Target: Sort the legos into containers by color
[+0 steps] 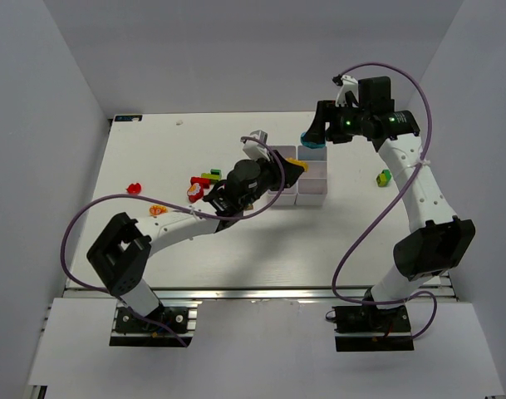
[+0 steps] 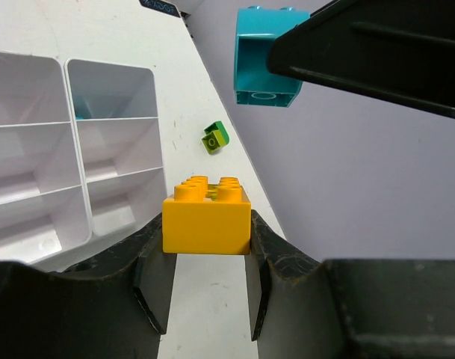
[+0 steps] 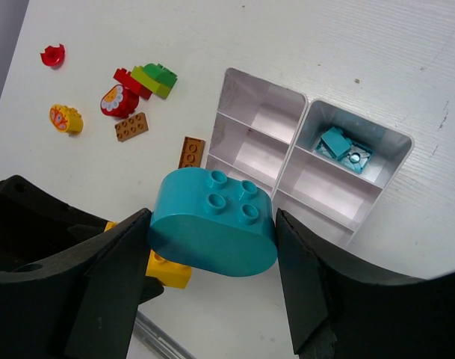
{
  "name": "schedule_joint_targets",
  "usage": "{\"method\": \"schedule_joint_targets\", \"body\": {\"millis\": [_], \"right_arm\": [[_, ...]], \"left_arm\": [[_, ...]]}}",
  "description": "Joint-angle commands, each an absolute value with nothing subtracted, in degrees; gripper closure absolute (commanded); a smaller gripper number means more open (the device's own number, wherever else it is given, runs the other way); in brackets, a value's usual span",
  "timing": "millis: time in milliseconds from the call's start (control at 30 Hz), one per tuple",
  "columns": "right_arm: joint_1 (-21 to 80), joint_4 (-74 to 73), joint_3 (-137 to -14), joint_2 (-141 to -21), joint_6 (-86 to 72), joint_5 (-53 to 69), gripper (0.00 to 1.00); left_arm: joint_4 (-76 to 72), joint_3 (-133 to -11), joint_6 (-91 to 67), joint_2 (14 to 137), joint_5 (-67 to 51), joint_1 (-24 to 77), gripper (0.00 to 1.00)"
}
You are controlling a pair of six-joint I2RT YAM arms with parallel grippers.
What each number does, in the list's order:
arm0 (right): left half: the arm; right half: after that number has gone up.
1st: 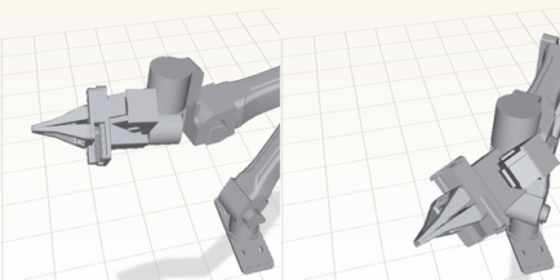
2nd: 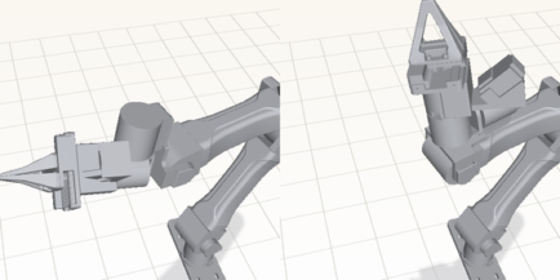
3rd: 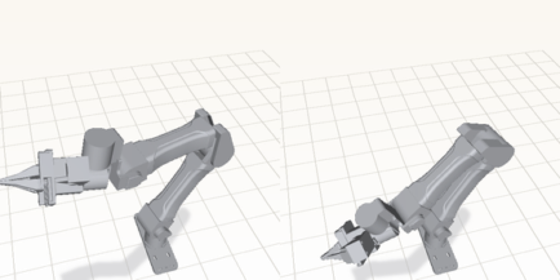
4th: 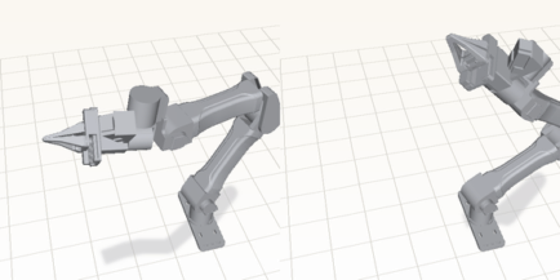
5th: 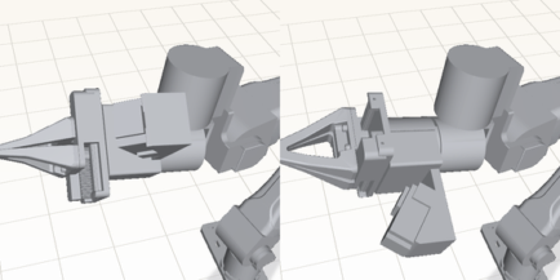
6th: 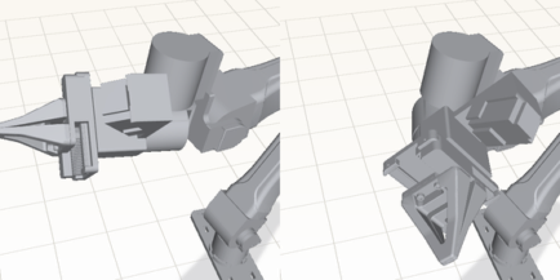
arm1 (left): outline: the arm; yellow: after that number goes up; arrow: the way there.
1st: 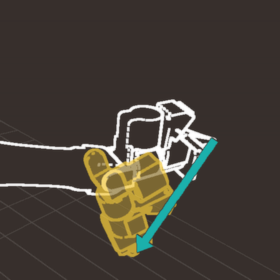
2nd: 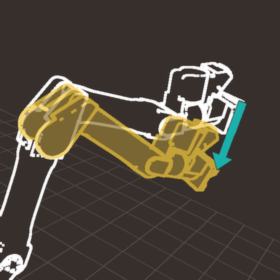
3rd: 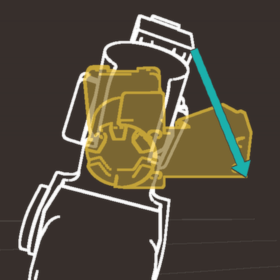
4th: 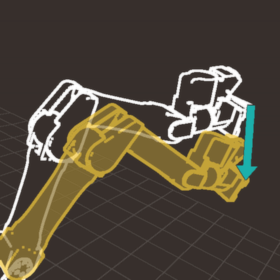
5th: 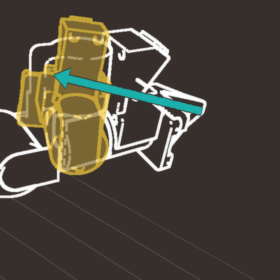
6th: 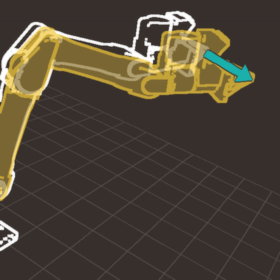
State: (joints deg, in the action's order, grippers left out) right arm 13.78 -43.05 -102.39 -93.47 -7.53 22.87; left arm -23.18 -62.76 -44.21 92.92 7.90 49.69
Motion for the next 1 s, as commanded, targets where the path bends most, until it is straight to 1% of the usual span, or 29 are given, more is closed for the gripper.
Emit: {"method": "schedule_joint_targets", "body": {"millis": [0, 167, 400, 500, 733, 900, 933, 967], "right_arm": [[13.0, -40.8, -104.4, -93.4, -8.0, 23.5, 1.00], [12.3, -39.7, -102.4, -93.6, -4.9, 22.2, 1.00], [12.1, -32.6, -95.4, -94.6, -0.2, 13.2, 1.00], [12.3, -31.5, -95.8, -97.2, -0.2, 10.3, 1.00], [12.4, -28.7, -98.8, -104.1, -0.4, 8.4, 1.00], [12.8, -27.3, -97.9, -106.0, -0.6, 7.6, 1.00], [12.9, -26.9, -97.6, -106.0, -0.5, 7.3, 0.98], [13.0, -26.6, -97.2, -106.1, -0.4, 7.1, 0.93]], "left_arm": [[-24.0, -62.3, -43.9, 88.9, 7.6, 50.0, 0.87], [-21.3, -62.3, -43.3, 87.4, 8.3, 50.0, 0.87], [-15.8, -59.6, -42.1, 80.0, 11.4, 50.0, 0.87], [-14.3, -56.8, -42.2, 76.7, 13.5, 49.9, 0.87], [-12.0, -50.3, -43.8, 69.0, 17.4, 50.0, 0.87], [-11.8, -47.6, -44.9, 65.6, 18.9, 49.9, 0.87], [-11.7, -47.1, -45.0, 65.2, 19.3, 49.9, 0.87], [-11.6, -46.8, -45.0, 65.0, 19.5, 49.9, 0.87]]}}
